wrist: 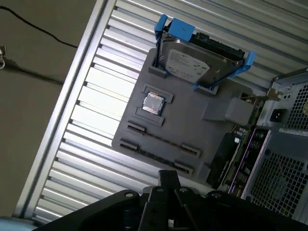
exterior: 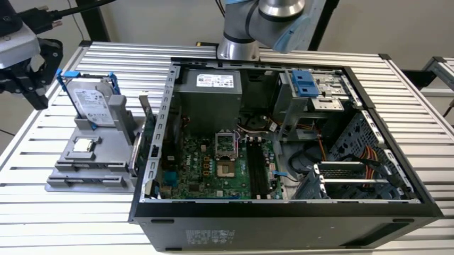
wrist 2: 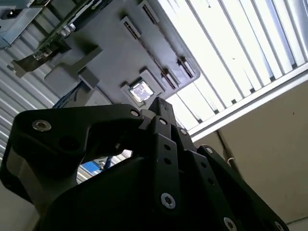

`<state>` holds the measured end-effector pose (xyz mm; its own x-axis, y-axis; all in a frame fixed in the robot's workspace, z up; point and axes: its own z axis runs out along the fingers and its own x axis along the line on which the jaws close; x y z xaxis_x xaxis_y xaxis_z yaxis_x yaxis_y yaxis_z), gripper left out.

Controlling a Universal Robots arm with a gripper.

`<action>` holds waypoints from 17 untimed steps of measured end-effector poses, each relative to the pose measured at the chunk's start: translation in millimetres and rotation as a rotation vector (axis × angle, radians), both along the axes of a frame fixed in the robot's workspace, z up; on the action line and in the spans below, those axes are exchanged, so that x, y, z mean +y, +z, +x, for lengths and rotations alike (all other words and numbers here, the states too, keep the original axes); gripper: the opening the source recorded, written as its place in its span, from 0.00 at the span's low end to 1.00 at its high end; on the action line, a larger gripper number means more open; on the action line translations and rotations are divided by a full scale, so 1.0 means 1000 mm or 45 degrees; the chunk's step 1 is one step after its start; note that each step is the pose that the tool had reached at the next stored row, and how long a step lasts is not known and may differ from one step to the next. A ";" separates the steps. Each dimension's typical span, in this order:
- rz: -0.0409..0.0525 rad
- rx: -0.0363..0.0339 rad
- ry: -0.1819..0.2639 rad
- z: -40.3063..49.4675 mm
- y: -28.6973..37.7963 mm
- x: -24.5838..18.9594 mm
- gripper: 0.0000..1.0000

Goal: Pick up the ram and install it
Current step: 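Pick up the ram and move it above insertion slot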

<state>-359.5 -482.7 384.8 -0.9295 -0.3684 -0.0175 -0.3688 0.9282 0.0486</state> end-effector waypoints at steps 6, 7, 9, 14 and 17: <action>0.000 0.0000 0.104 0.0000 0.0000 0.0008 0.00; 0.000 -0.0001 0.122 0.0000 -0.0001 0.0009 0.00; 0.000 0.0000 0.156 0.0000 0.0000 0.0012 0.00; 0.000 -0.0001 0.243 0.0000 -0.0001 0.0018 0.00; 0.000 0.0001 0.294 0.0000 0.0000 0.0022 0.00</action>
<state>-359.5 -480.5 384.8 -0.8204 -0.5715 -0.0174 -0.5716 0.8191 0.0486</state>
